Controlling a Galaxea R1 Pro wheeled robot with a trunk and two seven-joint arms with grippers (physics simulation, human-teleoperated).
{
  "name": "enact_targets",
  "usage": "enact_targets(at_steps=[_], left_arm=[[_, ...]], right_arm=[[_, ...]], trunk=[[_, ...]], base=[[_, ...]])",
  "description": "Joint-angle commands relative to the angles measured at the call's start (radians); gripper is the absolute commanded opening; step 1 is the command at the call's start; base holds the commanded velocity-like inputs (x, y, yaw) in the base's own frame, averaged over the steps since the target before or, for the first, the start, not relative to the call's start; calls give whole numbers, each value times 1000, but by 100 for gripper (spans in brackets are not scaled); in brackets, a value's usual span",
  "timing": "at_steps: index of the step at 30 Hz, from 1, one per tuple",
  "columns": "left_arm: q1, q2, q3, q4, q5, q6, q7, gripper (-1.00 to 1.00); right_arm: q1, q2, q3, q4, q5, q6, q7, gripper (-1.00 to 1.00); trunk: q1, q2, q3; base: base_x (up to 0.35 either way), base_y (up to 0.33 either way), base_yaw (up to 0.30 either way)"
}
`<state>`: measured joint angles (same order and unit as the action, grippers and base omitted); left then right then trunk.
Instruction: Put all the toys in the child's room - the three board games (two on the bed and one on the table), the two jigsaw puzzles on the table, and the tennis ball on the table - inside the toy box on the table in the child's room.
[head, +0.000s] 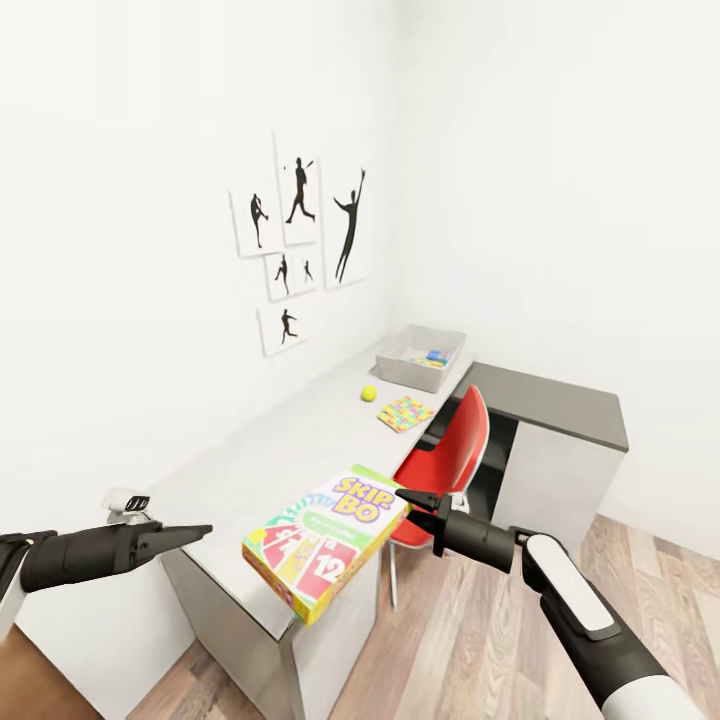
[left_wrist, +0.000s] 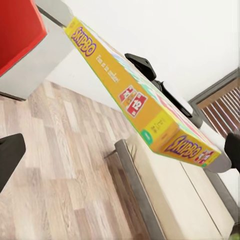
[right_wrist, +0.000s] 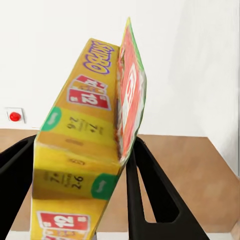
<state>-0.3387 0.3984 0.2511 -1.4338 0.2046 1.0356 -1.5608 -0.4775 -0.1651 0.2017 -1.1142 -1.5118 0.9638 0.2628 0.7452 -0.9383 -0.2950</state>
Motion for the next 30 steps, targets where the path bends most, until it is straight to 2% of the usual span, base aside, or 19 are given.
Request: enact_targets(at_steps=[1,12,30], left_arm=[[0,0,0,0,-1,11,-4,100],[0,0,-1,0,1,11,-4,100],[0,0,0,0,1,11,-4,100]], right_arm=[[-1,-1,1,1,2,1,10,-100],[0,-7,-14,1,2,0,10,-100],[0,-7,-16,-1,2,-7,9,-100]], trunk=[[0,-1,0],[0,-1,8],[0,-1,9]], base=[[0,0,-225],[0,0,-199],[0,-33,-11]])
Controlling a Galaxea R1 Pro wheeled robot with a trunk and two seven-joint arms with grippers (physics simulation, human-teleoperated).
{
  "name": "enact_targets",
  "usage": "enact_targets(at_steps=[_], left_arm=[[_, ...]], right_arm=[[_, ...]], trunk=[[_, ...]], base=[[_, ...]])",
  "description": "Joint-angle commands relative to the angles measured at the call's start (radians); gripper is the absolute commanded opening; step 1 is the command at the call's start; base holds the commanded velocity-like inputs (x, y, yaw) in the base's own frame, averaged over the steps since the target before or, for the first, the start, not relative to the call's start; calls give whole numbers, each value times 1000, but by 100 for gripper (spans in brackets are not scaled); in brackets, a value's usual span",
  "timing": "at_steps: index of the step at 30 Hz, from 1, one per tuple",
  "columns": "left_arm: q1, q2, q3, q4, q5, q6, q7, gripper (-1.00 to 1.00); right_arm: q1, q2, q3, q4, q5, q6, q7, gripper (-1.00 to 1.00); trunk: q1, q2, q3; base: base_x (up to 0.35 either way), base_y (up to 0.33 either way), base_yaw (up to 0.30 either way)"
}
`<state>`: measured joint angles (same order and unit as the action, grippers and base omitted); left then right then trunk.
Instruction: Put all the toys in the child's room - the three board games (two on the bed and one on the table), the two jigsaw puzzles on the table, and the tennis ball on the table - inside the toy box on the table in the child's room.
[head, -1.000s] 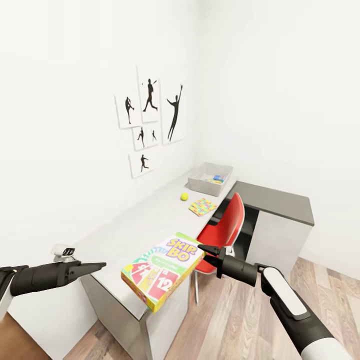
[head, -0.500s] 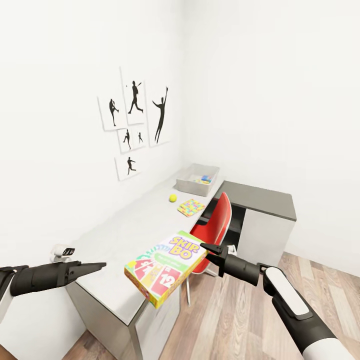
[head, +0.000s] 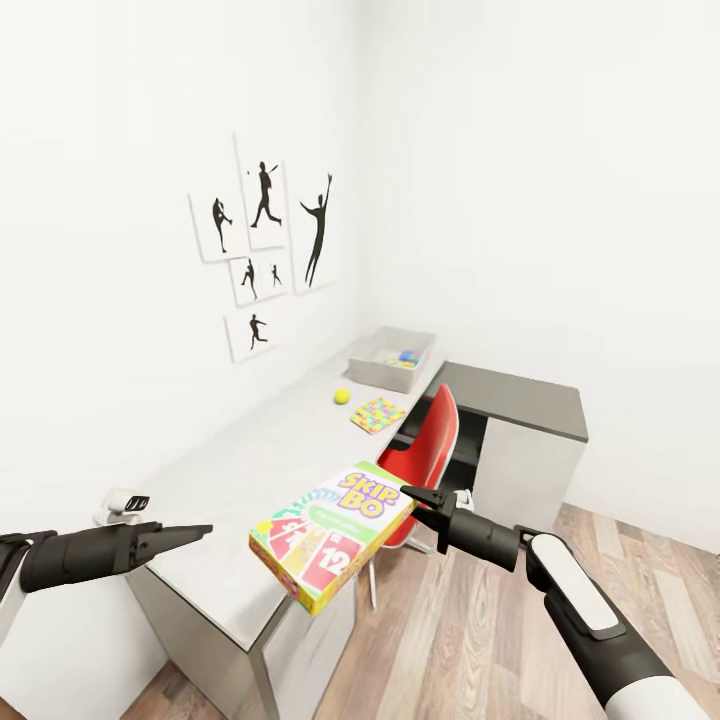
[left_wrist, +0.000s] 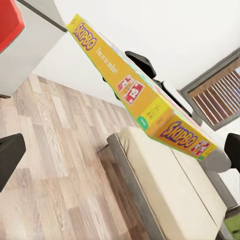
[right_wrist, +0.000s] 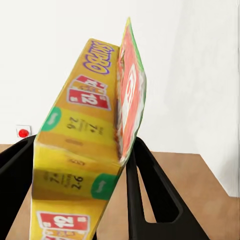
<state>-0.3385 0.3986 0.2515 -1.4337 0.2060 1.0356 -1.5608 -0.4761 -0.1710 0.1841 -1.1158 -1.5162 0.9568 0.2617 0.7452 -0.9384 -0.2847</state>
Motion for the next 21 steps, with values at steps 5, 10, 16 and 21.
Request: enact_targets(at_steps=[5,10,16,21], left_arm=[[-1,0,0,-1,-1,11,-4,100],[-1,2,1,0,-1,11,-1,100],[-1,1,2,0,-2,11,2,100],[-1,2,6,1,-2,11,2,100]], right_arm=[[-1,-1,2,1,7,0,11,-100],[-1,-1,2,1,7,0,11,-100],[-1,-1,2,2,7,0,11,-100],[-1,-6,-6,2,7,1,12,-100]], trunk=[[0,-1,2],[0,-1,7],[0,-1,13],[0,-1,18]], base=[[0,-209,-176],[0,-153,-232],[0,-22,-241],[0,-2,-242]])
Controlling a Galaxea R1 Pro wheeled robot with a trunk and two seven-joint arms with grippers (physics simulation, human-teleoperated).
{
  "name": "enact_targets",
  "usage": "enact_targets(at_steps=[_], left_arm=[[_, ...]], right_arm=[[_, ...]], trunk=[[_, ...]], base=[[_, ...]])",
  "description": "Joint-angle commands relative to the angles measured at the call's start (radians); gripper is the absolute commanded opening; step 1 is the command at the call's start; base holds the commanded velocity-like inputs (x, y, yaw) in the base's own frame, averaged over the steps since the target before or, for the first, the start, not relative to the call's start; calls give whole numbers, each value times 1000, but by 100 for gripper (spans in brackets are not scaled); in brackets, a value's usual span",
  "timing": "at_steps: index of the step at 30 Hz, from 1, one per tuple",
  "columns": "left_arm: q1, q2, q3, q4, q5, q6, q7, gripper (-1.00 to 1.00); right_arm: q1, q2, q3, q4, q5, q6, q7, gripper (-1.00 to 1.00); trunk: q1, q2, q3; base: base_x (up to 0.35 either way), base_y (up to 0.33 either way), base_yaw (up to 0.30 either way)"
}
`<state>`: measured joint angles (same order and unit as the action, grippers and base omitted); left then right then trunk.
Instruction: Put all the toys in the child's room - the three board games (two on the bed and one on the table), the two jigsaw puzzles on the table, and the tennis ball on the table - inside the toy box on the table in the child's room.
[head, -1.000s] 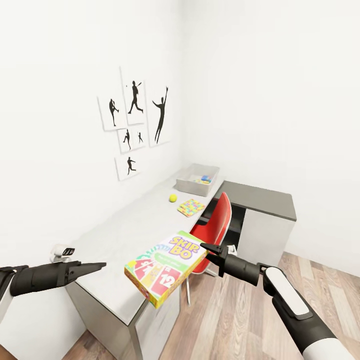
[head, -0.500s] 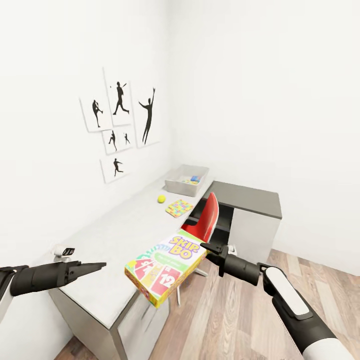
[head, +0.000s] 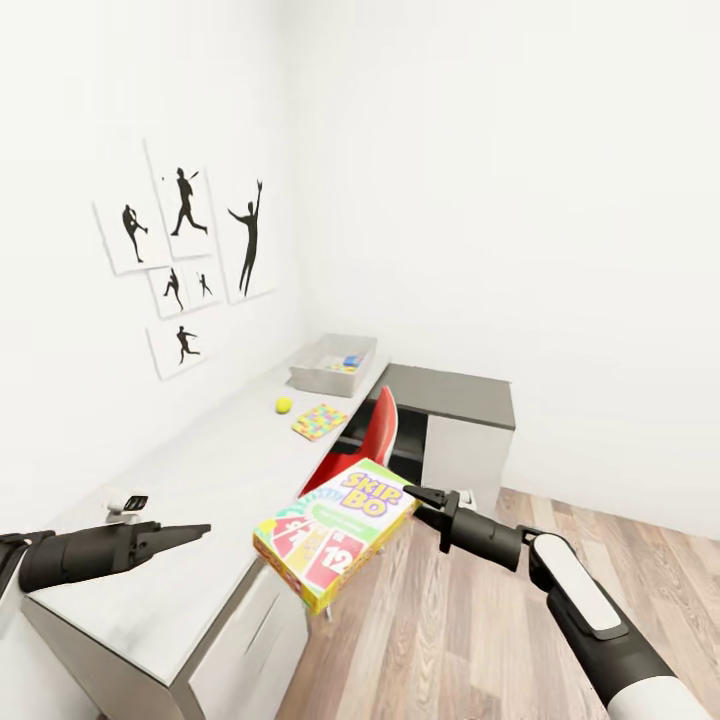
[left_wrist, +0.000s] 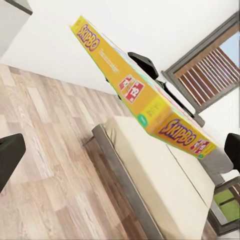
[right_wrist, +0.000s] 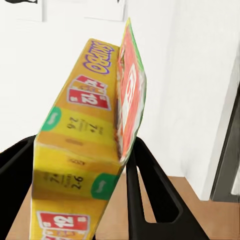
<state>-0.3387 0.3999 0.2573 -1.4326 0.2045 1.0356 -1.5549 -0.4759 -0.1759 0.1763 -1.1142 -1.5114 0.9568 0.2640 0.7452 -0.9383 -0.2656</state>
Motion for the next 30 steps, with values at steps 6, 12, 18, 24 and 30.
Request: enact_targets(at_steps=[6,12,18,24,30], left_arm=[[0,0,0,0,-2,11,-2,100],[0,0,3,0,-10,11,-1,100],[0,3,5,0,-16,11,25,100],[-1,9,14,2,-17,11,75,100],[-4,12,94,24,-19,11,108,100]], right_arm=[[-1,-14,-8,1,2,1,9,-100],[0,-26,-28,1,3,0,8,-100],[-1,-37,-69,-6,5,-5,-16,-100],[-1,-68,-88,-14,3,-4,-86,-100],[-27,-72,-99,-21,4,-10,-124,-100]], trunk=[[-19,34,19],[-42,76,39],[-65,118,58],[-88,160,77],[-111,202,95]], base=[[0,0,-213],[0,0,-40],[0,0,-4],[0,0,0],[0,0,0]])
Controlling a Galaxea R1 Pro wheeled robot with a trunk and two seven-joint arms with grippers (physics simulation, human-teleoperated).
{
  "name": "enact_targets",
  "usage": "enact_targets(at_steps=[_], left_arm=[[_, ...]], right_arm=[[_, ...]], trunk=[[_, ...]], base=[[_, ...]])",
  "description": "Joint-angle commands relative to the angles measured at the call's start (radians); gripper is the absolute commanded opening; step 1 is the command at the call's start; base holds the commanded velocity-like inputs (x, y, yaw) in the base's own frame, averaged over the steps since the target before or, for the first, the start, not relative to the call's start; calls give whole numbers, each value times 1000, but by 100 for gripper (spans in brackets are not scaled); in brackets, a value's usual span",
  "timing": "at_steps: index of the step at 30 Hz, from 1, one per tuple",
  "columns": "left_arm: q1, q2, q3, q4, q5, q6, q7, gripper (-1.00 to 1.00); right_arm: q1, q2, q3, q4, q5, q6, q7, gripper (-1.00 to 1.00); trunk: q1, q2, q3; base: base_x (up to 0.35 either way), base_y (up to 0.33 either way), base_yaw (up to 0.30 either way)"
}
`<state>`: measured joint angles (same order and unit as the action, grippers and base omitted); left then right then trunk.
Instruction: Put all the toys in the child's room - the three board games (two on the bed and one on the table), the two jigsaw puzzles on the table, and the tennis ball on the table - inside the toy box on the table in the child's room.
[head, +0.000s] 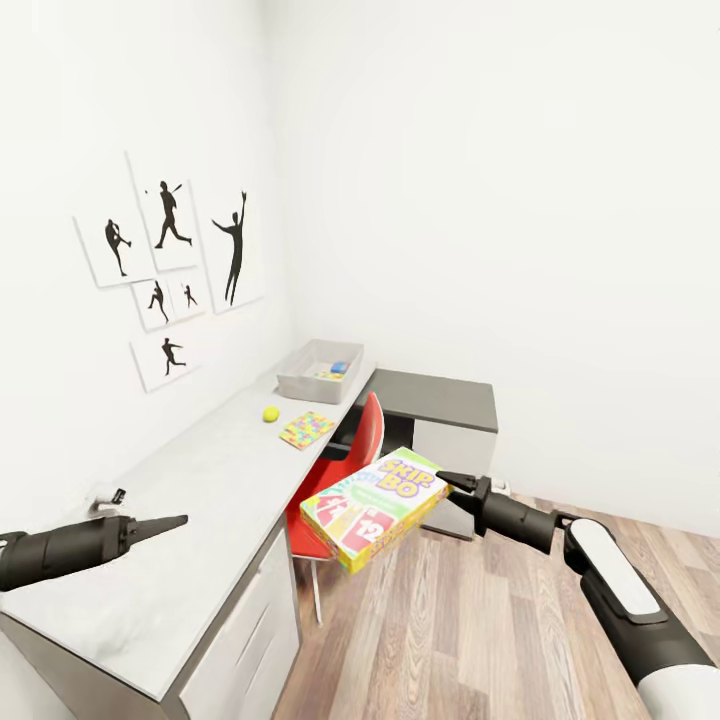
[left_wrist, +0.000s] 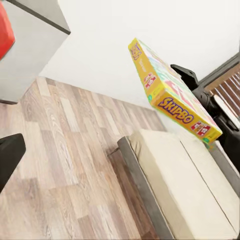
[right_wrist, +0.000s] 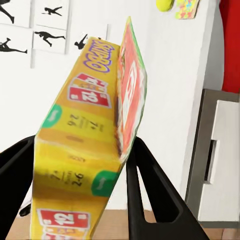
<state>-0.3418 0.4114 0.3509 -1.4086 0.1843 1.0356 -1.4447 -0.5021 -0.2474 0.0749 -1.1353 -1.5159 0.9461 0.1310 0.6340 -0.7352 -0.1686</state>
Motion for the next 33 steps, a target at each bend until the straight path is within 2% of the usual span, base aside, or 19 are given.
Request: enact_targets(at_steps=[1,4,6,11,12,15,19,21,24,33], left_arm=[[-1,1,7,3,-1,11,-2,100],[-3,16,31,14,-10,11,1,100],[-3,33,40,19,-13,11,3,100],[-11,74,72,43,-22,11,7,100],[-13,78,76,47,-34,12,13,100],[-28,86,81,53,-78,12,37,100],[-79,88,83,56,-129,12,57,100],[-95,87,83,57,-138,12,66,100],[-116,84,82,51,-144,12,83,100],[-125,81,80,39,-147,12,91,100]], right_arm=[[-14,-2,-2,-3,8,0,6,-100],[-102,-5,-22,-11,8,-1,-22,-100],[-168,-5,-38,-8,9,-2,-71,-100],[-368,-4,-49,30,3,39,-304,-100],[-407,-4,-49,58,0,66,-342,-100],[-475,-3,-50,136,-7,98,-387,-100],[-527,-4,-51,184,-15,101,-403,-100],[-538,-3,-51,189,-17,101,-406,-100],[-546,-5,-51,190,-18,101,-407,-100],[-547,-9,-56,189,-19,101,-404,-100]], trunk=[[-4,6,2],[-15,27,11],[-23,41,17],[-42,76,33],[-46,83,36],[-57,104,45],[-73,132,58],[-80,146,64],[-92,167,74],[-126,230,102]], base=[[0,0,0],[0,0,0],[0,0,0],[0,0,0],[0,0,0],[0,0,0],[0,0,0],[0,0,0],[0,0,0],[0,0,0]])
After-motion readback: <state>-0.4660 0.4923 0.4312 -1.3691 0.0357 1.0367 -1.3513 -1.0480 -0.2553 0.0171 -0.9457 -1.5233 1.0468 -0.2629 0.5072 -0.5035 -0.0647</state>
